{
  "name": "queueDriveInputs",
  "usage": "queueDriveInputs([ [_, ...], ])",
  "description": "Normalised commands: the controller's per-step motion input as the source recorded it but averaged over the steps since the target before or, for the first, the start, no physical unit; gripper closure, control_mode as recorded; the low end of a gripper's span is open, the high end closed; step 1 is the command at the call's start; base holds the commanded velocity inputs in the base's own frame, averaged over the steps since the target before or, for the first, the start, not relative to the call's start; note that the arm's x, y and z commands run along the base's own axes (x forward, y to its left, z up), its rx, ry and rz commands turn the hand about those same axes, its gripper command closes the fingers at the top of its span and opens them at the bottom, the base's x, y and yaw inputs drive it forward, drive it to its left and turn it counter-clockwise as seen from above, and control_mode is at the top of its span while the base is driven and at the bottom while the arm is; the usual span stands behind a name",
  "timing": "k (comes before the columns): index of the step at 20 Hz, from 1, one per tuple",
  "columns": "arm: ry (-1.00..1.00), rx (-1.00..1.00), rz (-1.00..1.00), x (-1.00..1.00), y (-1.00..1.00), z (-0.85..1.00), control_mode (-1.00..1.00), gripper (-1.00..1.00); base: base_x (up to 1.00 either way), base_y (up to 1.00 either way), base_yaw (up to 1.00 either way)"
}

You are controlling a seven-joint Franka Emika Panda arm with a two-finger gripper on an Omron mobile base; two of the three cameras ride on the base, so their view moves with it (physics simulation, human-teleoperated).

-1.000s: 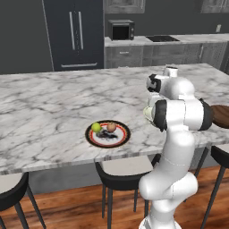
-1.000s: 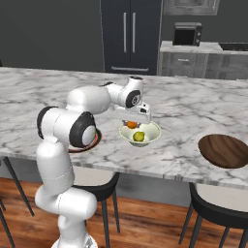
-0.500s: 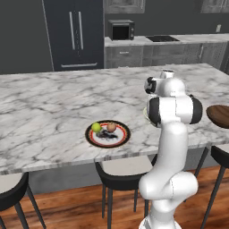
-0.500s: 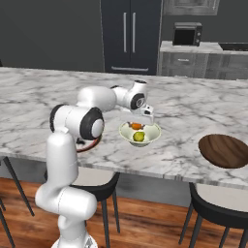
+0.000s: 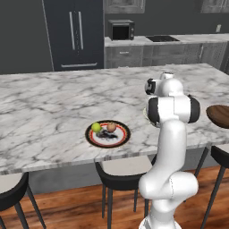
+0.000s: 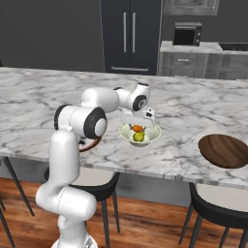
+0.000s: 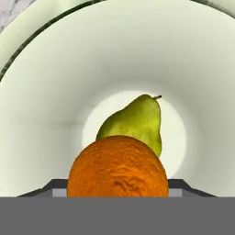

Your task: Take the fruits from the plate on the dining counter and place two fruits in each bowl.

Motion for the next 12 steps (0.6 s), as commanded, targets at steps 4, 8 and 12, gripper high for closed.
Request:
queueDriveInputs([
  [4, 0.0, 0.0, 0.0, -0.03, 0.0, 0.0, -1.0, -1.0, 0.0, 0.0, 0.0],
  [8, -0.08, 0.0, 0.0, -0.33, 0.0, 0.42, -1.0, -1.0, 0.0, 0.0, 0.0],
  [12, -0.11, 0.0, 0.0, -0.45, 0.04, 0.63, -1.0, -1.0, 0.0, 0.0, 0.0],
])
